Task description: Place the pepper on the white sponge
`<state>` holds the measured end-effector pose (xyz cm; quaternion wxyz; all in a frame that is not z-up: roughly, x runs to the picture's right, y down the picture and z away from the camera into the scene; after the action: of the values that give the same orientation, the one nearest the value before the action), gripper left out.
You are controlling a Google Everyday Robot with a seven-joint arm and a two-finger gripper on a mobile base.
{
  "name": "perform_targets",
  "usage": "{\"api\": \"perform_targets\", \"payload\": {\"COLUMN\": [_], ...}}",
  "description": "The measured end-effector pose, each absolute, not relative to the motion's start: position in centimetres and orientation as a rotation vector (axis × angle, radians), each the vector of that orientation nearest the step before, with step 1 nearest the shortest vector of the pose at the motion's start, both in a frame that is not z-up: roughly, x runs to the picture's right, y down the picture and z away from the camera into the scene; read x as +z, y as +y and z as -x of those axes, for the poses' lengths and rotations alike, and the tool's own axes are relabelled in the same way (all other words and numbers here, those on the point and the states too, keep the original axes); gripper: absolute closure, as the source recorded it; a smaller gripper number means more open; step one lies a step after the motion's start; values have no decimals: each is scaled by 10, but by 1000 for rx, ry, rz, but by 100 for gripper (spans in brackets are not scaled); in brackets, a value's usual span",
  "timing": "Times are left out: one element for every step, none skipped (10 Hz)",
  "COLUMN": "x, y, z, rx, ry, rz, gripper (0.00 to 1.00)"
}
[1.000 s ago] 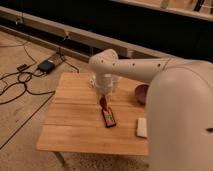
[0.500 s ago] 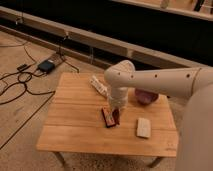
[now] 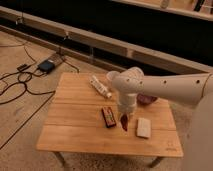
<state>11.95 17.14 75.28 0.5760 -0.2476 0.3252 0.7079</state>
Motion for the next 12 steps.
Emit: {"api": "perform_targets", "payload": {"x": [756, 761, 765, 768, 770, 773, 775, 777, 780, 782, 784, 787], "y": [175, 179, 182, 185, 187, 190, 192, 195, 199, 201, 204, 207], "z": [-126, -138, -149, -157, -163, -174, -181, -188, -198, -203, -210, -216], "rx": [1670, 1695, 1717, 1731, 1744, 1766, 1775, 1783, 1795, 1802, 1810, 1817], "ry": [776, 798, 814, 824, 830, 843, 847, 852, 859, 864, 870, 877], "rz": [578, 575, 571, 569, 567, 564, 563, 563, 563, 564, 564, 566], "gripper": [85, 85, 85, 85, 85, 85, 85, 85, 85, 85, 85, 85]}}
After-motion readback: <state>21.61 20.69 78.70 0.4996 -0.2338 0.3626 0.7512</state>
